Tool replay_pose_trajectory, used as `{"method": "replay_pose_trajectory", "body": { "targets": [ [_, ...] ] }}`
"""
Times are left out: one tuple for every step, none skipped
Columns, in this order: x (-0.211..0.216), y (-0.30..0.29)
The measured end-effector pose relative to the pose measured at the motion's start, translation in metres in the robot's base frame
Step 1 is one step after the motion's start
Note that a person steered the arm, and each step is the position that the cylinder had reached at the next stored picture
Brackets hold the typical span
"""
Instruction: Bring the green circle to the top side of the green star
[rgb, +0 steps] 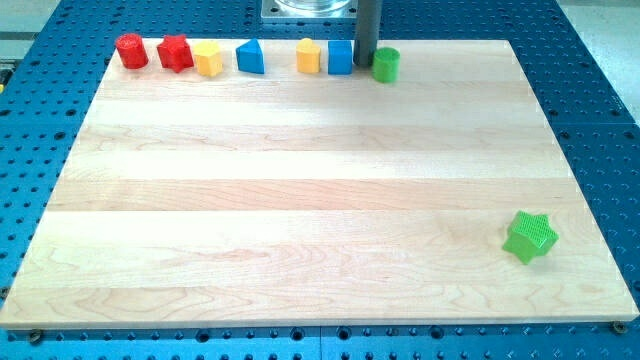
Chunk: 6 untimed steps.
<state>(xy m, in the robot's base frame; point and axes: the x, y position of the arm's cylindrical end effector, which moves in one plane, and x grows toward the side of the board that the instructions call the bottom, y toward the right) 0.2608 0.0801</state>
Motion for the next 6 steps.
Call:
{"method": "replay_pose_trajectory", "body": {
  "targets": [
    [0.027,0.042],
    [0.034,0.040],
    [0.011,0.045],
    [0.036,0.064],
    [0.083,0.066],
    [0.050,0.065]
  ]
}}
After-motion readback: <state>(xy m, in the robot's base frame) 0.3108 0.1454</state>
